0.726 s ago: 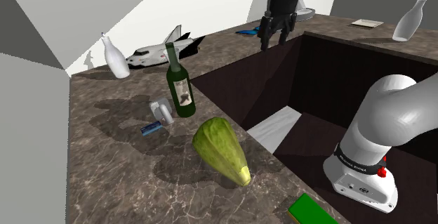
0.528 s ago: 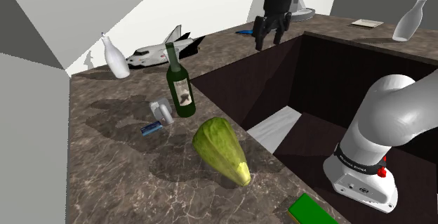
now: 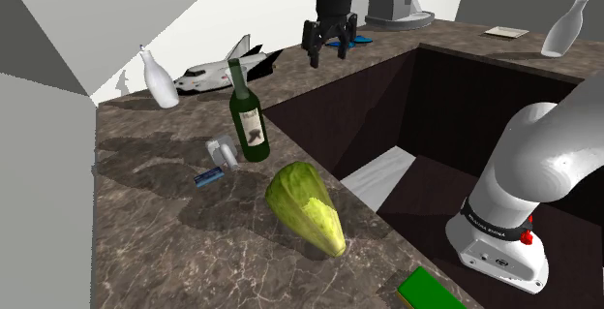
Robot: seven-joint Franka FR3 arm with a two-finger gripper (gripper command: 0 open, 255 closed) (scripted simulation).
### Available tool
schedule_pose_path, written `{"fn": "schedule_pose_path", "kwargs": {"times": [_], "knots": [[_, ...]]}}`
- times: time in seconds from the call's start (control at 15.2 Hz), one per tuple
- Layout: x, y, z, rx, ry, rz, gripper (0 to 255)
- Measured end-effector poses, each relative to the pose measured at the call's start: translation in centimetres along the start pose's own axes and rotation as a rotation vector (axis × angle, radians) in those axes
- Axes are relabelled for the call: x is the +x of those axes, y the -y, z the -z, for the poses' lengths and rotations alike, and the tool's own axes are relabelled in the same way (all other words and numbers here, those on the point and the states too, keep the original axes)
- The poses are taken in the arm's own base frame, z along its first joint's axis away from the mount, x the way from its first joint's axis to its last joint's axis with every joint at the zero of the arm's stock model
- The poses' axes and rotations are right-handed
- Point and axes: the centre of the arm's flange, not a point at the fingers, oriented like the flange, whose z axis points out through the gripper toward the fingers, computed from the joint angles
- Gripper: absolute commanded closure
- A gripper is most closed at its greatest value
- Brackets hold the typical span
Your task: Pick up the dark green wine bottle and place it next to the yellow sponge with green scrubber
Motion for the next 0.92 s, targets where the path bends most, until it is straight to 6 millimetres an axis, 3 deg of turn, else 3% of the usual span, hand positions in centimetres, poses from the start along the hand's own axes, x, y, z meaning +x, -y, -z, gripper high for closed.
{"fn": "schedule_pose_path", "kwargs": {"times": [0.92], "knots": [[13.0, 14.0, -0.1, -0.033, 0.000, 0.030, 0]]}}
